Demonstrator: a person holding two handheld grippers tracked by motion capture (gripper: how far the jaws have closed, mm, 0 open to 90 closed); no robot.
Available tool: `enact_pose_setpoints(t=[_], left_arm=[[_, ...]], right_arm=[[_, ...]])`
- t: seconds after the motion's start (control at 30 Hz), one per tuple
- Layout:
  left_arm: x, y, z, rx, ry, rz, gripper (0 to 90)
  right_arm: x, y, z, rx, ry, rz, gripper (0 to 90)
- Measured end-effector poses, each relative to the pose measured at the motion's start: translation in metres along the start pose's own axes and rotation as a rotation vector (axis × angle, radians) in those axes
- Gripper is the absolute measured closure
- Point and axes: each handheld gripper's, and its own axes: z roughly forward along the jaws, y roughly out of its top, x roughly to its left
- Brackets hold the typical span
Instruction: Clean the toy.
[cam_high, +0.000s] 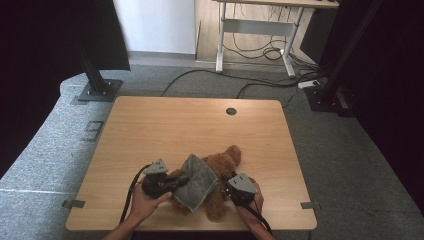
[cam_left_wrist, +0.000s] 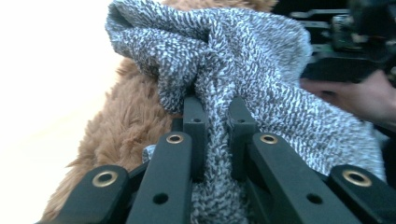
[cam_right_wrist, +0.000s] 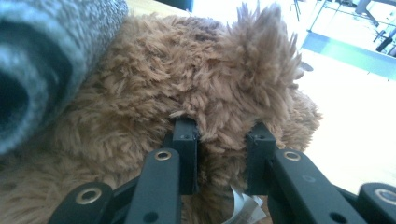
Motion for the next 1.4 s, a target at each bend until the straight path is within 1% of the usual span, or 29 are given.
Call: enact_pose_setpoints(t=[0.03,0.1,0.13,0.17,0.23,0.27,0.3,0.33,0.43,0.5,0.6,0.67,0.73,0.77,0.83,0.87,0.93,0.97,1.0,1.03,1.1,1.13,1.17,1.23,1.3,1.33,1.4], left_arm=[[0.007,0.005,0.002,0.004,0.023,0.002,81.6],[0.018,0.011,0.004,0.013,0.045,-0.008,81.6],[0.025,0.015,0.006,0.018,0.074,-0.006,81.6],[0.029,0.017,0.007,0.021,0.091,-0.009,81.6],[0.040,0.019,0.009,0.030,0.100,-0.034,81.5],[0.043,0.020,0.009,0.031,0.099,-0.043,81.5],[0.045,0.021,0.008,0.029,0.089,-0.052,81.5],[0.046,0.021,0.006,0.025,0.074,-0.059,81.4],[0.039,0.022,0.004,0.013,0.047,-0.050,81.3],[0.036,0.022,0.003,0.009,0.032,-0.051,81.3],[0.030,0.030,-0.006,-0.024,-0.026,-0.074,81.2],[0.022,0.042,-0.009,-0.040,-0.061,-0.062,81.3],[0.010,0.057,-0.005,-0.046,-0.101,-0.039,81.3],[0.003,0.065,-0.001,-0.037,-0.117,-0.018,81.3],[-0.009,0.079,0.012,-0.011,-0.127,0.018,81.2],[-0.012,0.084,0.019,0.002,-0.139,0.015,81.2],[-0.012,0.088,0.031,0.018,-0.153,-0.004,81.1],[-0.009,0.089,0.038,0.025,-0.173,-0.032,81.1],[-0.007,0.088,0.043,0.031,-0.186,-0.051,81.1],[-0.005,0.087,0.050,0.045,-0.182,-0.064,81.1],[-0.001,0.082,0.058,0.069,-0.170,-0.071,81.1],[0.001,0.078,0.061,0.077,-0.179,-0.091,81.1],[0.002,0.075,0.062,0.082,-0.184,-0.101,81.1],[0.003,0.072,0.058,0.085,-0.182,-0.100,81.1],[0.004,0.069,0.052,0.089,-0.160,-0.090,81.1],[0.006,0.067,0.048,0.087,-0.152,-0.094,81.1],[0.013,0.062,0.041,0.081,-0.143,-0.115,81.0]], right_arm=[[-0.002,0.002,0.004,0.001,0.000,0.010,71.8],[-0.005,0.007,0.014,0.002,0.001,0.031,71.8],[-0.005,0.009,0.017,0.002,0.000,0.040,71.8],[-0.005,0.011,0.023,0.000,-0.002,0.049,72.0],[-0.003,0.015,0.029,-0.005,-0.009,0.051,72.2],[-0.002,0.016,0.032,-0.009,-0.014,0.047,72.2],[-0.002,0.017,0.033,-0.011,-0.014,0.052,72.2],[-0.002,0.017,0.034,-0.011,-0.012,0.053,72.1],[-0.005,0.013,0.027,-0.017,0.001,0.057,72.1],[-0.006,0.010,0.022,-0.021,0.010,0.069,72.1],[-0.004,0.005,0.015,-0.027,0.014,0.071,72.5],[-0.002,0.002,0.011,-0.033,0.021,0.060,72.6],[0.001,0.000,0.006,-0.039,0.039,0.056,72.5],[0.004,0.000,0.004,-0.041,0.047,0.050,72.5],[0.009,-0.002,-0.002,-0.045,0.060,0.023,72.5],[0.012,-0.003,-0.005,-0.044,0.066,0.014,72.4],[0.014,-0.005,-0.009,-0.044,0.069,0.003,72.3],[0.015,-0.007,-0.011,-0.042,0.070,-0.001,72.2],[0.016,-0.008,-0.014,-0.037,0.071,-0.006,72.2],[0.016,-0.009,-0.015,-0.035,0.072,-0.009,72.2],[0.017,-0.011,-0.019,-0.029,0.078,-0.012,72.2],[0.018,-0.013,-0.021,-0.030,0.078,-0.017,72.2],[0.019,-0.014,-0.022,-0.025,0.079,-0.018,72.2],[0.020,-0.016,-0.026,-0.019,0.082,-0.032,72.3],[0.022,-0.017,-0.028,-0.017,0.084,-0.043,72.3],[0.022,-0.018,-0.029,-0.015,0.084,-0.046,72.4],[0.023,-0.019,-0.031,-0.014,0.084,-0.047,72.4]])
